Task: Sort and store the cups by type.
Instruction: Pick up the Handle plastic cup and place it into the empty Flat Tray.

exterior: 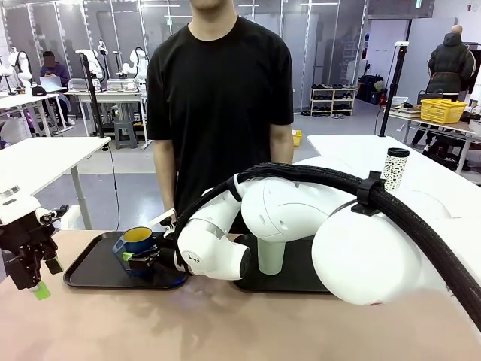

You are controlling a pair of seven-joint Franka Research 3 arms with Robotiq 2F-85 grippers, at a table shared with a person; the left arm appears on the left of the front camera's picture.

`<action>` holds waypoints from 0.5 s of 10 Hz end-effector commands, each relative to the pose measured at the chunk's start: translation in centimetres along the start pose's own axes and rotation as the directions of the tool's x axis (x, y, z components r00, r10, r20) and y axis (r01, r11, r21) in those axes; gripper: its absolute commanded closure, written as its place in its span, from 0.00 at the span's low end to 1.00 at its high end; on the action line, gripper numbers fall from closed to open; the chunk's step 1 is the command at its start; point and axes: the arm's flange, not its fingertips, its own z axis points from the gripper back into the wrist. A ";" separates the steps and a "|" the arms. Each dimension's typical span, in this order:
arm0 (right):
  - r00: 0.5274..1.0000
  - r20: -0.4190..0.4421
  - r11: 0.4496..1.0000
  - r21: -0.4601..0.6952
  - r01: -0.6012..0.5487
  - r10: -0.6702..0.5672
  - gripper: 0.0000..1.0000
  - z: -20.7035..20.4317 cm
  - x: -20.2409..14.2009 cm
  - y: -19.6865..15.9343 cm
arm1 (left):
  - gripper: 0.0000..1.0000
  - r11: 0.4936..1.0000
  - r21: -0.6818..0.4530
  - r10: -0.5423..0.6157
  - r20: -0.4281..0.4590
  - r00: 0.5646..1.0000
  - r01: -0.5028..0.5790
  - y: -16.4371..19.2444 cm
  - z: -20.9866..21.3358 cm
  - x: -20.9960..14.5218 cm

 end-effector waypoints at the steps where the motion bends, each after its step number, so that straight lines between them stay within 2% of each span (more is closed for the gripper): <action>1: 1.000 -0.015 0.999 -0.038 -0.023 0.022 0.00 4.3 -2.0 5.5 | 0.00 1.000 0.002 -0.005 0.005 1.000 0.005 0.0 0.0 -0.1; 5: 0.997 -0.072 0.999 -0.043 -0.021 0.018 0.00 6.4 -1.8 7.4 | 0.00 1.000 0.002 -0.005 0.005 1.000 0.005 0.0 0.0 -0.1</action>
